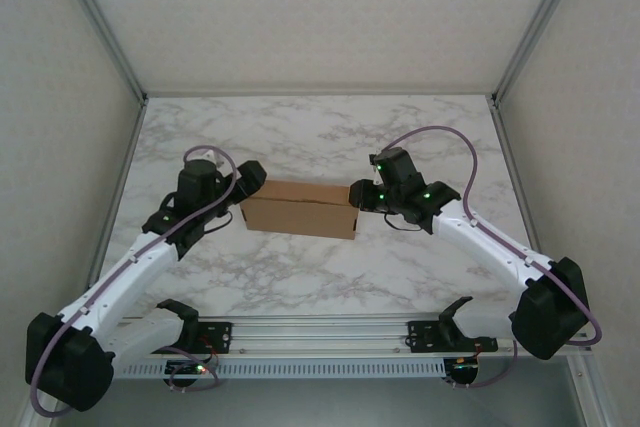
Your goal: Fold the paper box
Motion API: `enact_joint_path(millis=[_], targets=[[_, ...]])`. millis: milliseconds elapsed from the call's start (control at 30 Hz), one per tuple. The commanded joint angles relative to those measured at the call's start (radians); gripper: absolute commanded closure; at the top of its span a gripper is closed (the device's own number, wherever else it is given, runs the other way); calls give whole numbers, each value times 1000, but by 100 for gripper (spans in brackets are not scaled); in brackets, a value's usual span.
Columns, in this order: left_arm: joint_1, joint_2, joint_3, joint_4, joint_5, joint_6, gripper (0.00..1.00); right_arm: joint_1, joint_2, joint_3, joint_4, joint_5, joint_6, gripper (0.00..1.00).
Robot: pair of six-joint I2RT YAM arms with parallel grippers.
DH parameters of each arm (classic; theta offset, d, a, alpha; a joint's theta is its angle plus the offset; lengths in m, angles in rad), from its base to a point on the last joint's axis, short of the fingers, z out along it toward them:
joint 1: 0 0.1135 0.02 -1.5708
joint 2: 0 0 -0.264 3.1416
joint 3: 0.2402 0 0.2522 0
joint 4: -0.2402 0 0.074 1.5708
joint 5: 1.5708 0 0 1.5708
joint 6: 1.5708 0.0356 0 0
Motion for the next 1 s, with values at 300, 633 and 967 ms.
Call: enact_joint_path(millis=[300, 633, 967], targets=[[10, -45, -115, 133, 123, -101, 7, 20, 23, -62, -125, 16, -6, 70], [13, -74, 9, -72, -68, 29, 3, 20, -17, 86, -259, 111, -160, 31], [15, -81, 186, -182, -186, 176, 0, 23, -38, 246, -341, 111, -411, 19]])
